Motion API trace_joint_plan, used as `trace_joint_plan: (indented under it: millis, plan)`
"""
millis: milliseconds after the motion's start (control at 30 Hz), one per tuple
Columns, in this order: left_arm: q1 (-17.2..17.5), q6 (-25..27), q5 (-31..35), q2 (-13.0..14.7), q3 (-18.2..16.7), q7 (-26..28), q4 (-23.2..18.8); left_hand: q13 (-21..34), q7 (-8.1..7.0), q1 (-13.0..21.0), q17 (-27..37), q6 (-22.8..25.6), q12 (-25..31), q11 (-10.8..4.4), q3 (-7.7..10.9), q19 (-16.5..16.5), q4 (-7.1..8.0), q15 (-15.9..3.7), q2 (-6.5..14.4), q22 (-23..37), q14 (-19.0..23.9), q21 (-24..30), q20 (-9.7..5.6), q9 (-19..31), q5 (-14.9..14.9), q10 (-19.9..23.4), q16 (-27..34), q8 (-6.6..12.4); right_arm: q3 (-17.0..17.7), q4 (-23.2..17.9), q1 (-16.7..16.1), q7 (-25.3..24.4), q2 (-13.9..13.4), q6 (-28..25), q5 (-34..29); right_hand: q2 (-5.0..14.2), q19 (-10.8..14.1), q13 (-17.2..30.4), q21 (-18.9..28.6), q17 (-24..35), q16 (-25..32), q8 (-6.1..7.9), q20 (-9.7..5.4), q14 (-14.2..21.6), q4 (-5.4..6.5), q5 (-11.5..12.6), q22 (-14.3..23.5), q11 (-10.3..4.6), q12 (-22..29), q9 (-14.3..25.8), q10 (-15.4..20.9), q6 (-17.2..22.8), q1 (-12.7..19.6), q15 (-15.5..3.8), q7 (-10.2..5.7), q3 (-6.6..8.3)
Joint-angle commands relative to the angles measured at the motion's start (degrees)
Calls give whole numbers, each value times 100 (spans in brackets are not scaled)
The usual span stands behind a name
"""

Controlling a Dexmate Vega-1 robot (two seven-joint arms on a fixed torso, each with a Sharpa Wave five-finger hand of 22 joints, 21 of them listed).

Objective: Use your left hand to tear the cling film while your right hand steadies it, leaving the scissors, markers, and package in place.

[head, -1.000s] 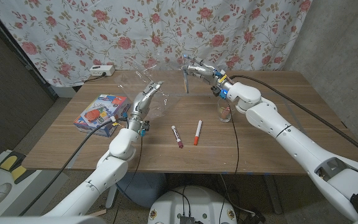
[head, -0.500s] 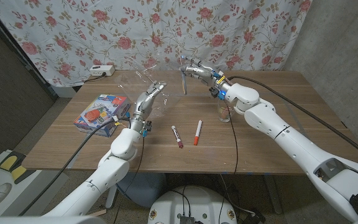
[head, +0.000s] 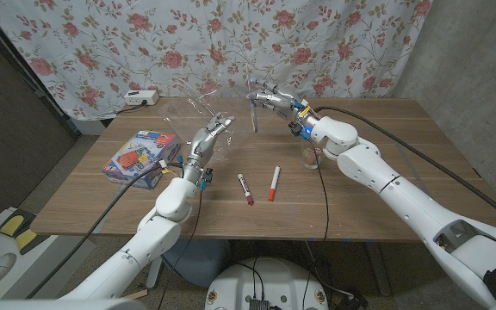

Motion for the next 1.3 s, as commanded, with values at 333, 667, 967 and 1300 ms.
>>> trace_joint_plan:
  millis: [333, 667, 967, 1300]
  plan:
    - [-62, 37, -16, -5, 55, -50, 52, 19, 55, 128, -2, 101, 35, 0, 26, 0, 28, 23, 67, 16, 20, 30, 68, 8, 10, 77, 39, -71, -32, 26, -24, 28, 54, 59, 25, 48, -16, 4, 16, 44, -18, 0, -3, 37, 10, 36, 13, -651, 46, 11, 598, 75, 41, -827, -8, -35]
    - [-90, 51, -8, 8, 101, -110, 50, 18, 22, 173, -3, 107, 37, -5, 40, -24, 35, 21, 110, 17, 12, 22, 59, 10, 0, 89, 35, -125, -44, 21, -15, 62, 55, 8, 64, 43, -16, -8, 16, 46, -41, -6, 2, 41, 4, 50, 13, -649, 55, 11, 596, 82, 48, -822, -7, -34]
    - [-80, 71, -5, 17, 133, -134, 6, 18, 26, 189, -2, 188, 45, -24, 33, -34, 46, 4, 122, 17, 11, 23, 41, 12, -11, 118, 35, -149, -45, 1, -24, 54, 67, 19, 66, 56, -30, 7, 11, 61, -54, -12, -7, 35, 14, 57, 13, -659, 71, 12, 581, 82, 42, -839, -15, -41]
    - [-94, 58, -15, -7, 160, -160, 5, 18, 48, 207, -2, 308, 54, -37, 24, -31, 51, 6, 127, 17, 15, 27, 48, 15, -16, 153, 37, -162, -72, 4, -29, 68, 86, 48, 46, 51, -24, -18, 15, 69, -72, -17, 3, 45, 10, 67, 13, -661, 76, 13, 591, 82, 44, -857, -11, -47]
